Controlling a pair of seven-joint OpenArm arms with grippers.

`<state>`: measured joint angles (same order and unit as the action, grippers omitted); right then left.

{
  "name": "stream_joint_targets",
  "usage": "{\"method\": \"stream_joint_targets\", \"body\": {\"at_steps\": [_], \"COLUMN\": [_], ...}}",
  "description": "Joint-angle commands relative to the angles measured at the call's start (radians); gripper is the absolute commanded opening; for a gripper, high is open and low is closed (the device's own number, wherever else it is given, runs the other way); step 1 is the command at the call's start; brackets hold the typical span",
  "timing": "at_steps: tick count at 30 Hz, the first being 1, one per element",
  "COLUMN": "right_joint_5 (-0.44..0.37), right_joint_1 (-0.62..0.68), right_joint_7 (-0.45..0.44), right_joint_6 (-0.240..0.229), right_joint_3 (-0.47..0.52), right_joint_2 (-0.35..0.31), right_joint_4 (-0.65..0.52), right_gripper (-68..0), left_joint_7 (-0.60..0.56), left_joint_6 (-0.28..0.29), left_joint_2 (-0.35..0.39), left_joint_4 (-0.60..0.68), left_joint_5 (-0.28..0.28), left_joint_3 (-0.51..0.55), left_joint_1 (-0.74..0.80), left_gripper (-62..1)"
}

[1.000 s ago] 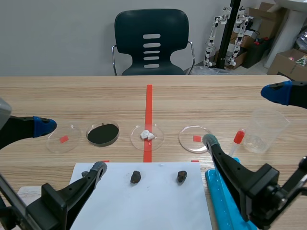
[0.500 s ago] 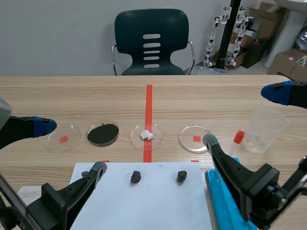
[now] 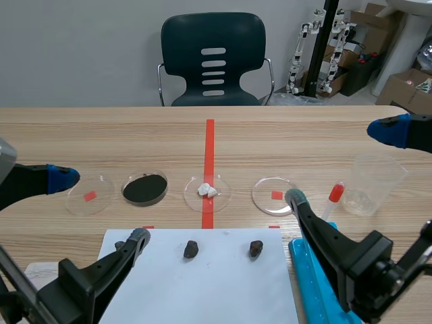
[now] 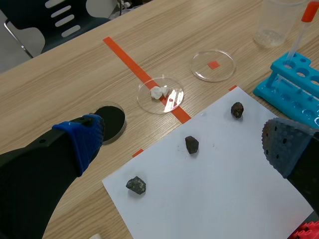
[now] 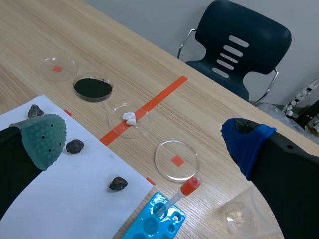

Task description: Return to the home posture

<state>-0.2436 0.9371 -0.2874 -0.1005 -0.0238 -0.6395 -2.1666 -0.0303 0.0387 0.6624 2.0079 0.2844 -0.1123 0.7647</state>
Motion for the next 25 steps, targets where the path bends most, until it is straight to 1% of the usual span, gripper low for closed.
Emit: {"method": "stream_joint_targets", "body": {"at_steps": [1, 25], "right_joint_5": [-0.010, -0.010], "right_joint_1": [-0.009, -0.009], "right_joint_7": [-0.018, -0.018], "right_joint_6": [0.003, 0.003], "right_joint_3": [0.008, 0.008], "right_joint_2": [0.003, 0.003], "right_joint_4": [-0.019, -0.019], "right_gripper": [0.4, 0.4], "left_joint_7": [-0.013, 0.005], "left_joint_6": [0.002, 0.002], "left_joint_2": [-0.005, -0.005], "left_joint_4": [0.007, 0.007], "left_joint_5": [0.003, 0.003], "left_joint_3": [0.003, 0.003], "left_joint_1": [0.002, 0.002], "left_gripper": [1.4, 1.4]}}
